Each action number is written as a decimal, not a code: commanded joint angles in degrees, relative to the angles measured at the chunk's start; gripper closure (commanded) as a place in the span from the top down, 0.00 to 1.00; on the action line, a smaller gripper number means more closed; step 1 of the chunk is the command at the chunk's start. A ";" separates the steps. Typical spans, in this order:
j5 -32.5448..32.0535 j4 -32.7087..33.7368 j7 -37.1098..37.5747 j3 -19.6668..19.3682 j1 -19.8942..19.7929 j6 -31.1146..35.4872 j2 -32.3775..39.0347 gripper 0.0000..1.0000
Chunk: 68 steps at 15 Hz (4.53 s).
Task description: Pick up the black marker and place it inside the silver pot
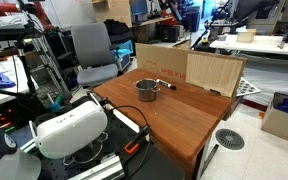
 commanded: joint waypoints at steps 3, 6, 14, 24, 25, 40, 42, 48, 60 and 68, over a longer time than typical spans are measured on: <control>-4.83 7.62 -2.59 -0.57 2.76 1.19 9.40 1.00; -5.71 9.40 -5.73 -1.00 3.53 5.18 13.14 1.00; 1.56 10.69 -23.71 -0.63 3.87 15.38 21.21 1.00; 10.48 20.82 -38.23 2.09 5.07 8.68 32.96 1.00; 10.63 22.47 -39.78 2.51 5.22 6.62 34.57 1.00; 8.48 33.01 -50.94 4.58 7.58 2.15 48.84 1.00; 8.01 32.87 -51.08 4.40 7.99 2.42 49.09 1.00; 7.33 32.89 -51.60 4.26 8.79 3.11 50.70 1.00; 2.48 36.27 -50.09 3.22 11.10 3.92 57.65 1.00; 2.02 38.86 -49.61 2.64 11.58 3.42 59.64 1.00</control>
